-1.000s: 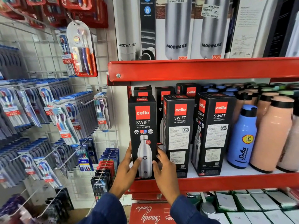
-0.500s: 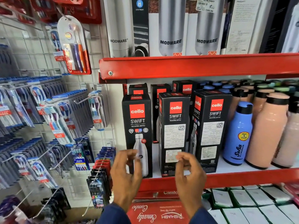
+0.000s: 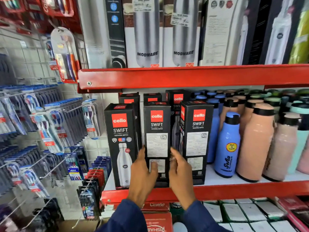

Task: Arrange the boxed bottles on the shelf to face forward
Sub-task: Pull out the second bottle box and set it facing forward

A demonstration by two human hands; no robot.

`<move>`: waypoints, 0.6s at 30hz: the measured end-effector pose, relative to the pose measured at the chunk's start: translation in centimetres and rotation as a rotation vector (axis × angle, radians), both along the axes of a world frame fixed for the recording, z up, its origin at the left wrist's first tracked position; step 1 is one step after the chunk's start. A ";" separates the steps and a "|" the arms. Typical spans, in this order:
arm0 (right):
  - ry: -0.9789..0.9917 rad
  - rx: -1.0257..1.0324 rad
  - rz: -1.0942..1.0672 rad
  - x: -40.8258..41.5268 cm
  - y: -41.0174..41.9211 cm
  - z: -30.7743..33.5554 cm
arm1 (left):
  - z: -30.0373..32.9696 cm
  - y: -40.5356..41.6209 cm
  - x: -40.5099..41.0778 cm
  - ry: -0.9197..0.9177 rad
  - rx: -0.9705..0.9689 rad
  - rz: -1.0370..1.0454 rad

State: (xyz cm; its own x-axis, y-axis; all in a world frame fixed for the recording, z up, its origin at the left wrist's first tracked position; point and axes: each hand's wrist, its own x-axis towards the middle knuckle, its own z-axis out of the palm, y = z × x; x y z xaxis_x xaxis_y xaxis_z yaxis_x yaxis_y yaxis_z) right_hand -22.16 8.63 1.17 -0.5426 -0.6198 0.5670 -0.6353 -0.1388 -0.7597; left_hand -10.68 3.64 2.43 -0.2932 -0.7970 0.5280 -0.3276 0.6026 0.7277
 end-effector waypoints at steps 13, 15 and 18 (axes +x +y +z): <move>-0.008 -0.221 0.251 -0.1 5.1 1.2 | 1.3 3.3 0.6 0.223 -0.059 0.091; -0.002 -0.245 0.209 -0.6 5.7 1.2 | 1.1 2.8 1.2 0.251 -0.009 0.054; -0.093 -0.207 0.187 -2.1 6.0 1.2 | 1.1 2.1 2.1 0.299 0.063 -0.061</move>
